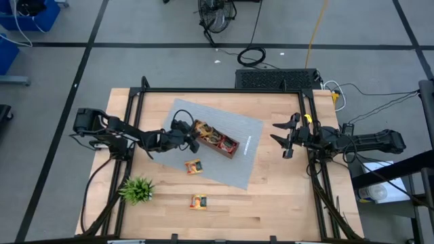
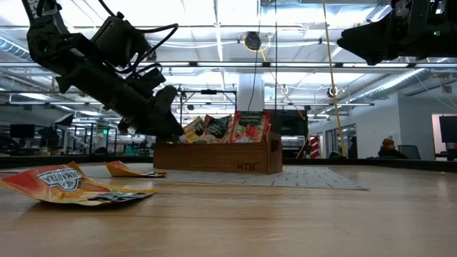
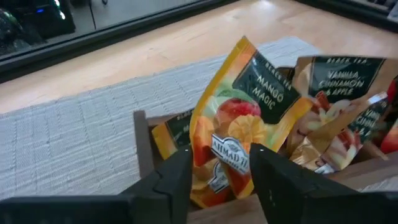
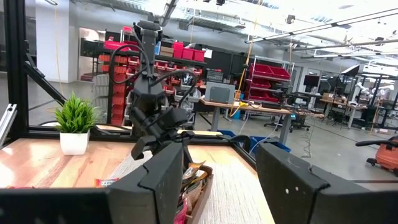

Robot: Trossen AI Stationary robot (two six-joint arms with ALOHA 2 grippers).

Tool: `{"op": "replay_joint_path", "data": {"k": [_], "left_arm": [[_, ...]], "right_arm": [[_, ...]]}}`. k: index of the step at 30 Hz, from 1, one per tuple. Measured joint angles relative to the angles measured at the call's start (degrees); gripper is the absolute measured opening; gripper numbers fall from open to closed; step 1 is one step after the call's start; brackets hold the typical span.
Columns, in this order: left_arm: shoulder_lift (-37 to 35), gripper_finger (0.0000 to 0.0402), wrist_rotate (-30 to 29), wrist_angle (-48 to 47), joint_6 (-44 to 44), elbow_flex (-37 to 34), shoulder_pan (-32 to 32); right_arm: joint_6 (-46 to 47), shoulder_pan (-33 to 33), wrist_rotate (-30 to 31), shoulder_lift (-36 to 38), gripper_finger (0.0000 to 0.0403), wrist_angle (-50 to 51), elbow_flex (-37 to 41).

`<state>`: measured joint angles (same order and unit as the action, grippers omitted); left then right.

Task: Pick & Place Tea
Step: Put the yellow tea bag into the wooden organizer

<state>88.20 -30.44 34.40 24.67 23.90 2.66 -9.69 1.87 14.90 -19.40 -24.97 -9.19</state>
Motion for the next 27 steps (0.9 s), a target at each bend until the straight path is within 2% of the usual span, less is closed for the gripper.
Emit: {"op": "replay_joint_path", "data": {"k": [11,27], "left_arm": [[-0.98,0.0195,0.90,2.88,-3.18,0.00,0.00],[-1.05,0.0176,1.08,-6.83,-0.50,0.00,-0.15]], "right_arm": [[0.00,0.02,0.00,-0.02,0.0185,0.00,0.00],[0.00,0.00,0.00,-0.02,0.0185,0.00,0.00]]}}
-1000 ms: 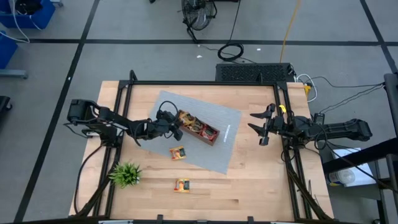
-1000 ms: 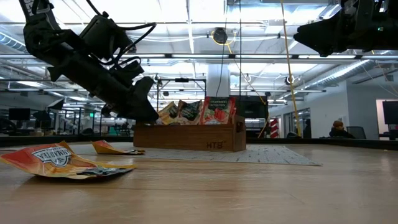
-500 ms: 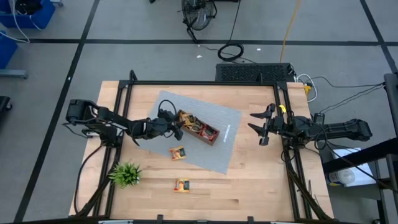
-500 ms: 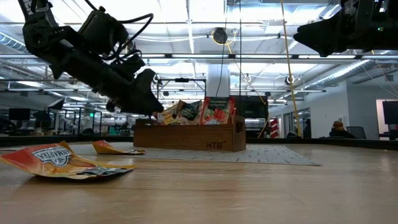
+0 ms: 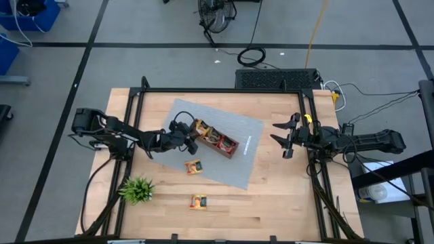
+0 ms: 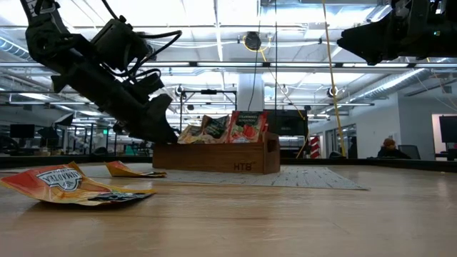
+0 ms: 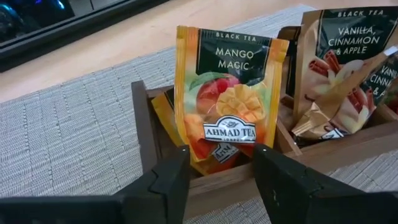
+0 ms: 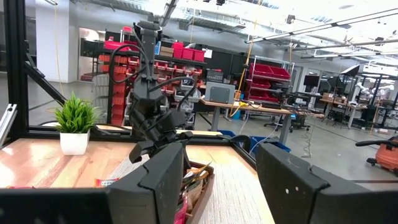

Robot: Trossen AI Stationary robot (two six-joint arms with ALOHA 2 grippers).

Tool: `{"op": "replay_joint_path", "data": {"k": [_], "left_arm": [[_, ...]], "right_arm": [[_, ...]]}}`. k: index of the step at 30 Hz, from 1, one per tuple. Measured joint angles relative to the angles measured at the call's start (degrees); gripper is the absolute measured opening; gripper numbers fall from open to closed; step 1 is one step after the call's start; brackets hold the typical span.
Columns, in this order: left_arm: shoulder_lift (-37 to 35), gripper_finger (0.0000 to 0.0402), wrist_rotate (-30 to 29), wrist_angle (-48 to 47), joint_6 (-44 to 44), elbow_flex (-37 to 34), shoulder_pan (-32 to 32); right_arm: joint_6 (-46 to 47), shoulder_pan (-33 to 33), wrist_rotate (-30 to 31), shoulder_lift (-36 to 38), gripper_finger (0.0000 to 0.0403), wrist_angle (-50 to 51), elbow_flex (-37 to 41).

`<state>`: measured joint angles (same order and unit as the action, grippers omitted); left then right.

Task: Pick & Place Tea
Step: Put the yellow tea bag into the wooden organizer

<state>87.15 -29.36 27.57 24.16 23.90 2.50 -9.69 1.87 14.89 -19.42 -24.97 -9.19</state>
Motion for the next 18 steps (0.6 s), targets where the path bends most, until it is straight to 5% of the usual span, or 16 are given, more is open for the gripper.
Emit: {"op": "replay_joint_path", "data": {"k": [18], "left_arm": [[-0.02,0.0180,0.46,-0.26,-3.92,0.00,-0.70]], "right_arm": [[0.00,0.02,0.00,0.01,0.0185,0.00,0.00]]}}
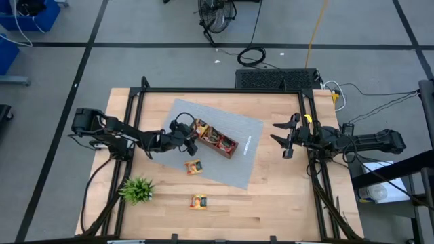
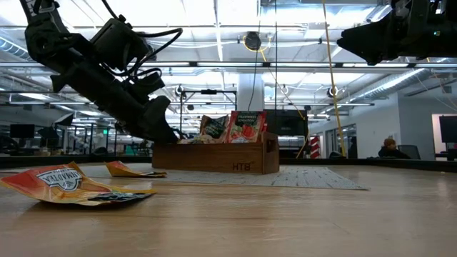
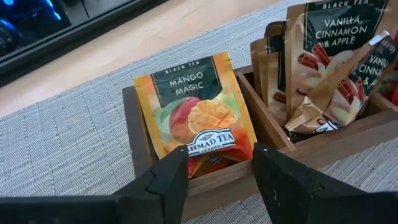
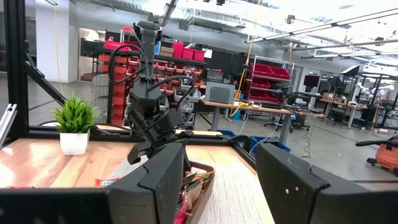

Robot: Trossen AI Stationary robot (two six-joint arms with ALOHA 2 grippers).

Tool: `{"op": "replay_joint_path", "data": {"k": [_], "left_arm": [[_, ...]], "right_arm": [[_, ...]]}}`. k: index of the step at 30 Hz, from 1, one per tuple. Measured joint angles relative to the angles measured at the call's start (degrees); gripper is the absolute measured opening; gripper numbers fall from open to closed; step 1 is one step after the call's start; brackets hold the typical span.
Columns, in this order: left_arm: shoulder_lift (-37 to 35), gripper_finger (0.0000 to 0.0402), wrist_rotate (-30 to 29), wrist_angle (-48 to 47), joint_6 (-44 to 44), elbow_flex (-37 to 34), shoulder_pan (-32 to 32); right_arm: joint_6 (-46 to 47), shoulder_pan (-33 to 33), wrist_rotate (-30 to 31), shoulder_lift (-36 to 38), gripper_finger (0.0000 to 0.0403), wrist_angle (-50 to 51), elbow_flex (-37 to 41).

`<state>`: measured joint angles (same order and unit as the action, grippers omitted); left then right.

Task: Pick & Place Tea
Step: Put the yellow tea bag into the wooden organizer

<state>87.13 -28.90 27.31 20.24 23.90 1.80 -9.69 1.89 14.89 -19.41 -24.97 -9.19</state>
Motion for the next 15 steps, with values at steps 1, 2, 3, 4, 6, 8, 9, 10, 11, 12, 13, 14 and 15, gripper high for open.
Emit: {"op": "replay_joint_path", "data": {"k": [1,2,3,4,6,8,9,10,11,12,13,14,15], "left_arm": [[0.00,0.0180,0.02,0.00,-0.18,0.00,0.00],[-0.10,0.0181,0.02,0.06,-0.59,0.00,0.00],[-0.63,0.0182,0.21,-0.11,-1.17,0.00,-0.02],[-1.27,0.0183,0.64,-0.47,-1.74,-0.02,-0.03],[-2.29,0.0187,1.26,-0.08,-2.80,-0.02,-0.10],[-4.46,0.0191,1.22,-0.48,-4.19,-0.04,-0.07],[-5.50,0.0192,0.79,-0.05,-4.81,-0.04,0.00],[-6.27,0.0192,0.63,0.21,-4.98,-0.02,0.31],[-6.83,0.0191,0.87,-0.15,-5.02,0.07,0.75],[-7.52,0.0188,1.63,-1.78,-5.12,0.36,1.27],[-8.28,0.0181,3.19,-4.44,-5.11,1.11,1.98],[-8.79,0.0172,5.22,-8.00,-4.92,2.64,2.78],[-9.00,0.0157,7.35,-12.39,-4.34,4.82,3.67]], "right_arm": [[0.00,-0.02,0.00,-0.01,0.0185,0.00,0.00],[0.00,0.00,0.00,-0.01,0.0185,0.00,0.00],[0.00,-0.02,-0.01,-0.01,0.0185,0.00,0.00],[0.00,-0.02,0.00,-0.01,0.0185,0.00,0.00],[0.00,-0.02,-0.02,-0.01,0.0185,-0.02,0.00],[0.00,-0.02,0.00,-0.01,0.0185,0.00,0.00],[0.00,-0.02,-0.02,-0.01,0.0185,0.00,0.00],[0.00,-0.02,0.00,-0.01,0.0185,0.00,0.00],[0.00,-0.01,0.00,-0.01,0.0185,0.00,0.00],[0.00,-0.01,0.00,-0.01,0.0185,0.00,0.00],[0.00,-0.02,-0.01,0.00,0.0185,0.00,0.00],[0.00,-0.02,0.00,-0.01,0.0185,0.00,0.00],[0.00,-0.02,-0.01,-0.01,0.0185,0.00,0.00]]}}
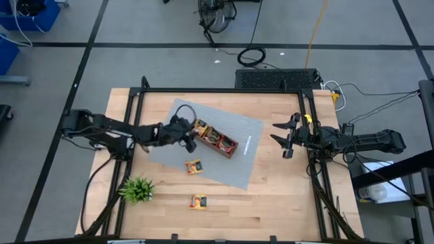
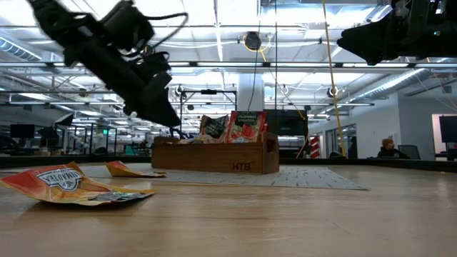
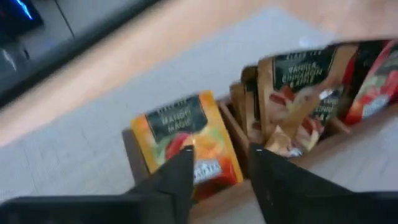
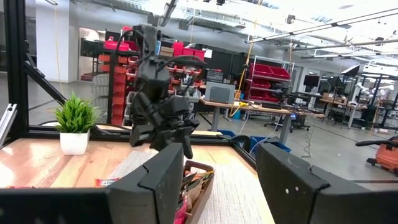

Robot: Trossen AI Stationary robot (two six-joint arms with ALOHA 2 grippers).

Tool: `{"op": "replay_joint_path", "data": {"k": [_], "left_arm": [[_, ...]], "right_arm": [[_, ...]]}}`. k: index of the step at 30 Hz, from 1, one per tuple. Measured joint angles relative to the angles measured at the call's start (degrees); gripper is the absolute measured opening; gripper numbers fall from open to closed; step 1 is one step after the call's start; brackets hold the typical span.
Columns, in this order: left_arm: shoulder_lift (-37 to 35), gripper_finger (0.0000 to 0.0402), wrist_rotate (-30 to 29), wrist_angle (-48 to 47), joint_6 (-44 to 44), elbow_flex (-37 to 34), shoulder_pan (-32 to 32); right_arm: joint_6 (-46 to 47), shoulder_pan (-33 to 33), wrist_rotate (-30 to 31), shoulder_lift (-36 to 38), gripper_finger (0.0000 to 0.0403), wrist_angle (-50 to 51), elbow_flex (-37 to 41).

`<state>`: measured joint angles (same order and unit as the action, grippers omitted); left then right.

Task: Pick & Place Tea
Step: Put the yellow tea bag into the wooden organizer

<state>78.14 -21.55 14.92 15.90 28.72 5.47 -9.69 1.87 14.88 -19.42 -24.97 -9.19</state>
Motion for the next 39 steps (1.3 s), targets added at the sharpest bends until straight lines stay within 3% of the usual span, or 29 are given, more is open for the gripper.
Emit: {"op": "replay_joint_path", "data": {"k": [5,9,12,26,34,39], "left_arm": [[1.52,0.0025,4.35,-25.47,-2.44,14.56,3.21],[3.53,0.0006,7.36,-35.99,-7.14,23.52,4.55],[5.94,0.0004,10.44,-40.58,-7.17,25.39,5.37],[19.83,0.0002,10.43,-36.29,-6.71,25.17,5.80],[18.83,0.0003,6.53,-34.21,-7.48,24.90,4.88],[15.74,0.0028,6.70,-37.82,-8.71,24.84,4.13]], "right_arm": [[0.00,0.01,0.00,0.00,0.0185,0.00,0.00],[0.00,0.02,0.00,0.00,0.0185,-0.01,0.00],[0.00,0.01,-0.01,0.02,0.0185,0.00,0.00],[0.00,0.01,0.01,0.00,0.0185,0.02,0.00],[0.00,0.00,0.01,0.02,0.0185,-0.02,0.00],[0.00,-0.01,0.01,0.00,0.0185,0.00,0.00]]}}
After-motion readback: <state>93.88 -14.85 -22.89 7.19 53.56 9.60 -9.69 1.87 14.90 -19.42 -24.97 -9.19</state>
